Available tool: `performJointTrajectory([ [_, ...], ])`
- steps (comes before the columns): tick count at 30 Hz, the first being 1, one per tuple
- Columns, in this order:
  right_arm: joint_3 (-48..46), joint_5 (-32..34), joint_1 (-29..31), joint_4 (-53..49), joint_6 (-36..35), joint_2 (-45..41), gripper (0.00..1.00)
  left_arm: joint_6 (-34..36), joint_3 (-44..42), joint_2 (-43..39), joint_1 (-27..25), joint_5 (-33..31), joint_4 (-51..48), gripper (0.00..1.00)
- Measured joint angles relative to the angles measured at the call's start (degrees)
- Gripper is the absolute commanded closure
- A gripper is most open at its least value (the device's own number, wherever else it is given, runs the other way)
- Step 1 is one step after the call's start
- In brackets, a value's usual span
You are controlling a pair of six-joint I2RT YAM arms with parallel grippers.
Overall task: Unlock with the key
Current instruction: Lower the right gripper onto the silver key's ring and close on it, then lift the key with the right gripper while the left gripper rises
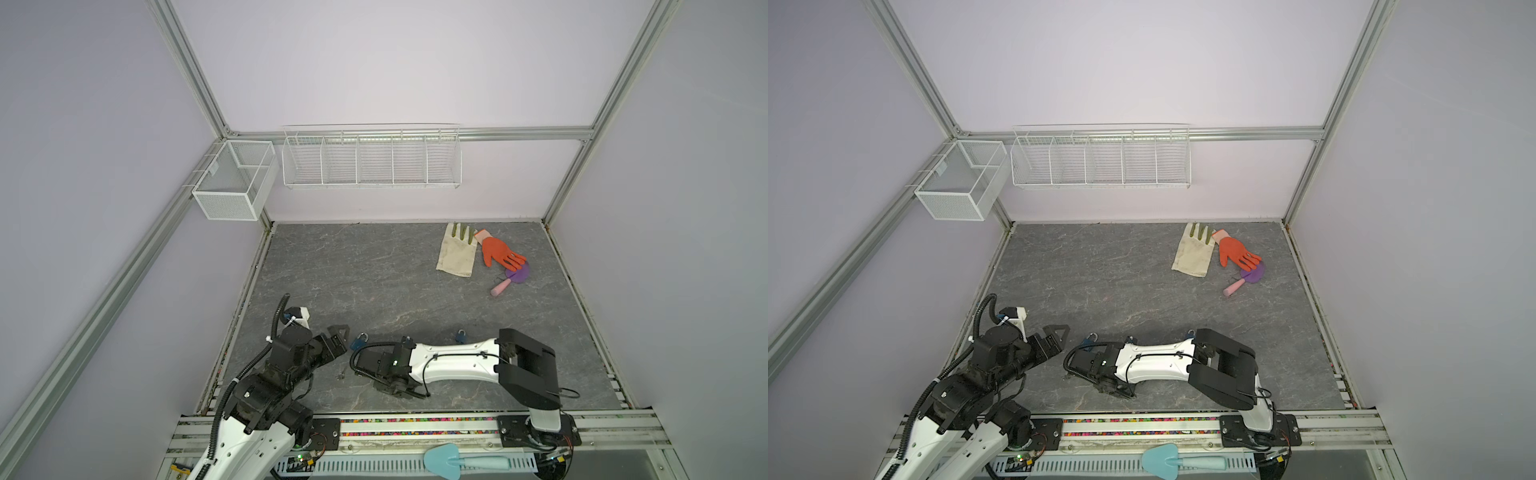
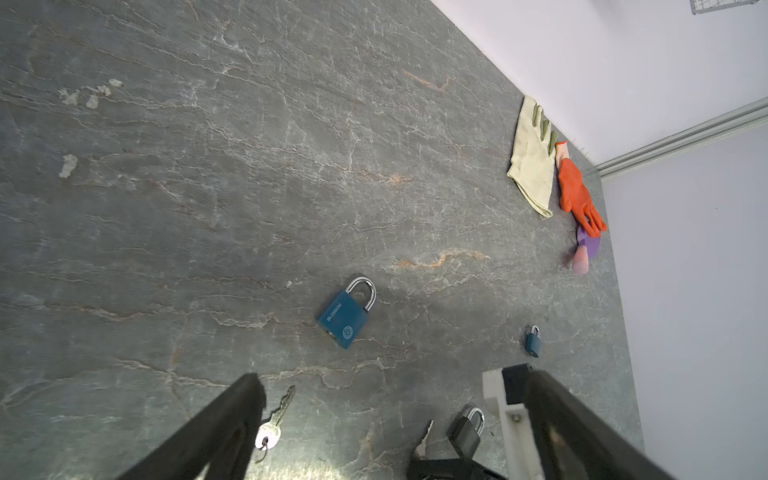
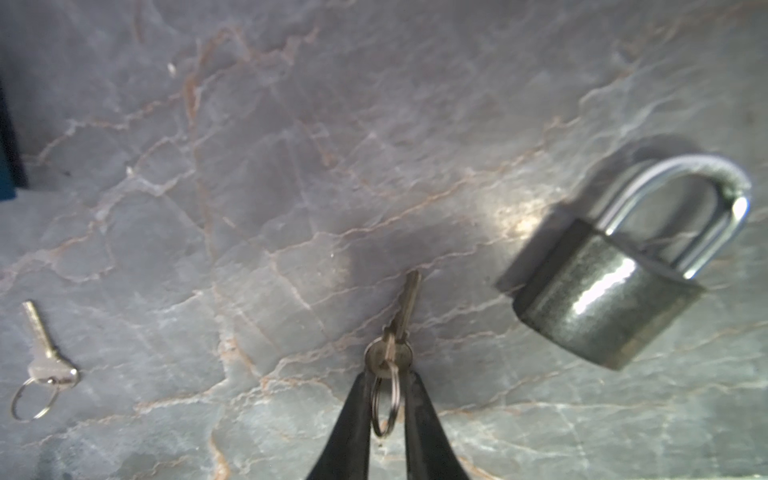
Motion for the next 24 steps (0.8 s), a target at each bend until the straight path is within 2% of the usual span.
performJointTrajectory([
  [4,0.02,0.0,-0.07,-0.39,-0.55,0.0,0.86,0.0,0.0,0.0,0.0,-0.11,0.0,0.02],
  [6,0.04,0.0,-0.09,-0.7,-0.85,0.0,0.93,0.0,0.0,0.0,0.0,-0.11,0.02,0.02],
  [14,0.09,0.66,-0.11,-1.49,-4.33,-0.02,0.94,-0.31,0.0,0.0,0.0,0.17,0.0,0.02],
  [19,0.07,3.21,-0.11,-1.75,-10.29,-1.6,0.94,-1.55,0.0,0.0,0.0,2.43,0.07,0.02],
  [24,-0.04,7.74,-0.42,-2.6,-18.88,-8.24,0.94,-3.82,0.0,0.07,0.0,6.62,1.25,0.03],
])
